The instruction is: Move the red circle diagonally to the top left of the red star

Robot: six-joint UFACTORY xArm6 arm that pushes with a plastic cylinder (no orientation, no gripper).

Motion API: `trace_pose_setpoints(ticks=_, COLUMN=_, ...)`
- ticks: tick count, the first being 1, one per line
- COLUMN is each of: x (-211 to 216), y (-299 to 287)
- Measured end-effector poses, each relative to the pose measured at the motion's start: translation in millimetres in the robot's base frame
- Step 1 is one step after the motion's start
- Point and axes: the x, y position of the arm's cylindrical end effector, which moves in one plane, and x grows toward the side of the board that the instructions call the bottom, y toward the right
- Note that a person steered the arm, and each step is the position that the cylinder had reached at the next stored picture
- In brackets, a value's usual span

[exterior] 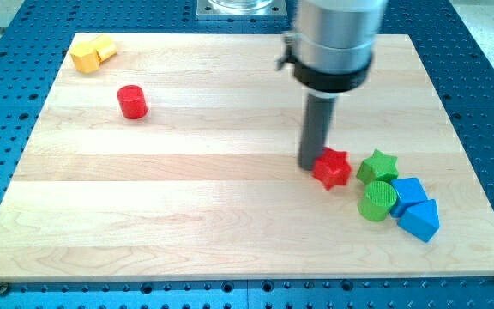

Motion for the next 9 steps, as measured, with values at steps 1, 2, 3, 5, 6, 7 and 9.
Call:
trace_pose_setpoints(ticks=1, x=3, y=23)
trace_pose_setpoints(ticks=2, x=6, y=26)
trace_pose_setpoints(ticks=3, x=9, y=-57)
trace_pose_setpoints(ticks=5, x=19, y=-247)
trace_pose_setpoints(ticks=6, x=-12, y=-212)
trace_pose_setpoints(ticks=7, x=-89, y=-186)
trace_pose_setpoints(ticks=9, x=-142, y=-306)
